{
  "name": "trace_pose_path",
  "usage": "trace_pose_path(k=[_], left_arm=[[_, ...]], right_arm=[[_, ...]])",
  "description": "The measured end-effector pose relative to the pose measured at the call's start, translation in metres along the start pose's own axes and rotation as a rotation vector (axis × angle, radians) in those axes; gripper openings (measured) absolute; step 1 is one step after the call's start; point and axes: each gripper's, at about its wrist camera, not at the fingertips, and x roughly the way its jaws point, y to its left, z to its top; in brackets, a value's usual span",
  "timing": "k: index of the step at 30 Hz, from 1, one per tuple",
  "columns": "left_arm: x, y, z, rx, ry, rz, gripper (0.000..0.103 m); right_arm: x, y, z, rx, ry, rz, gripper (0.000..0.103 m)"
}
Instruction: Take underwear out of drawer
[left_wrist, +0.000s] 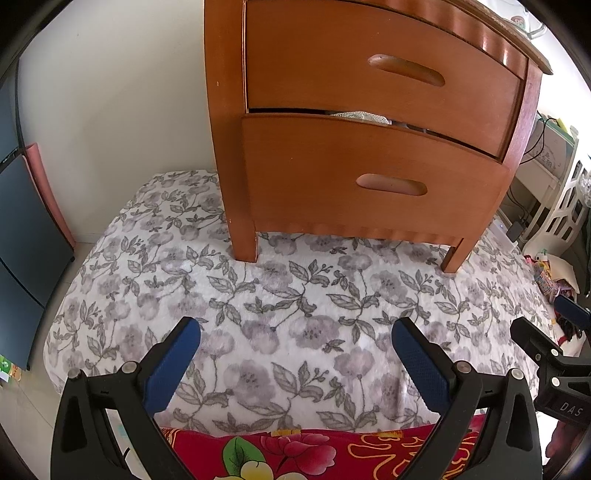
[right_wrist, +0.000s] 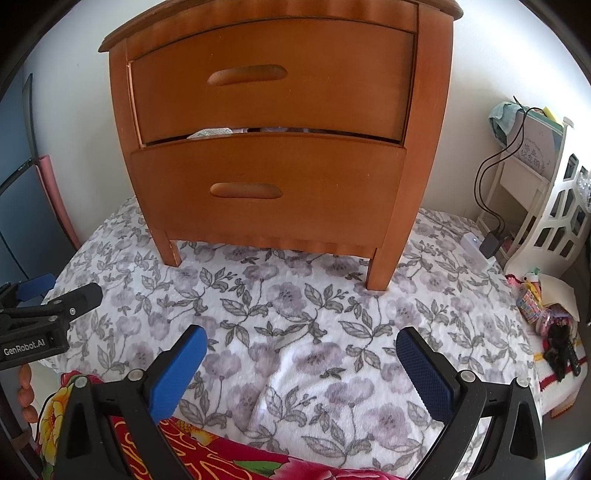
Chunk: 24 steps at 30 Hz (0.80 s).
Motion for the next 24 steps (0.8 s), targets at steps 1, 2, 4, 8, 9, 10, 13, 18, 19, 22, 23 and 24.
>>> trace_pose_path(k=[1, 2, 4, 8, 9, 10, 13, 18, 19, 22, 23, 24], left_arm=[[-0.0001, 0.0001, 0.0000, 0.000, 0.000, 0.000, 0.103], [-0.0005, 0.0002, -0.0003, 0.000, 0.000, 0.000, 0.103], [-0.0005, 0.0004, 0.0005, 0.000, 0.000, 0.000, 0.103], [-0.0018, 0.0012, 0.0009, 0.000, -0.003, -0.001, 0.103], [-0.0027, 0.0017, 0.0013, 0.000, -0.004, -0.001, 0.103], [-0.0031, 0.0018, 0.0017, 0.000, -0.004, -0.001, 0.103], [-0.0033, 0.0019, 0.0015, -0.001, -0.002, -0.002, 0.103], [-0.0047, 0.0022, 0.0011, -0.001, 0.000, -0.003, 0.103], [-0.0042, 0.0018, 0.0010, -0.002, -0.001, -0.002, 0.103], [-0.0031, 0.0013, 0.0012, -0.002, 0.005, -0.006, 0.103], [-0.0028, 0.0013, 0.0014, -0.003, 0.007, -0.005, 0.103], [-0.0023, 0.0012, 0.0016, -0.006, 0.009, -0.005, 0.103]], right_arm=[[-0.0007, 0.0002, -0.0002, 0.000, 0.000, -0.001, 0.103], [-0.0003, 0.0001, 0.0002, 0.000, 0.000, 0.000, 0.103], [-0.0009, 0.0003, 0.0002, 0.000, -0.001, 0.000, 0.103], [-0.0021, 0.0008, 0.0006, 0.000, -0.001, 0.000, 0.103], [-0.0022, 0.0008, 0.0008, 0.000, -0.001, 0.000, 0.103], [-0.0022, 0.0008, 0.0006, -0.001, 0.000, 0.000, 0.103], [-0.0028, 0.0010, 0.0001, -0.002, 0.000, 0.000, 0.103], [-0.0019, 0.0013, -0.0002, 0.000, 0.001, -0.001, 0.103], [-0.0020, 0.0014, -0.0004, -0.001, 0.001, -0.001, 0.103], [-0.0013, 0.0013, -0.0005, -0.001, 0.000, -0.001, 0.103], [-0.0013, 0.0012, -0.0006, -0.001, 0.000, -0.001, 0.103], [-0.0008, 0.0011, -0.0004, -0.002, 0.000, 0.000, 0.103]])
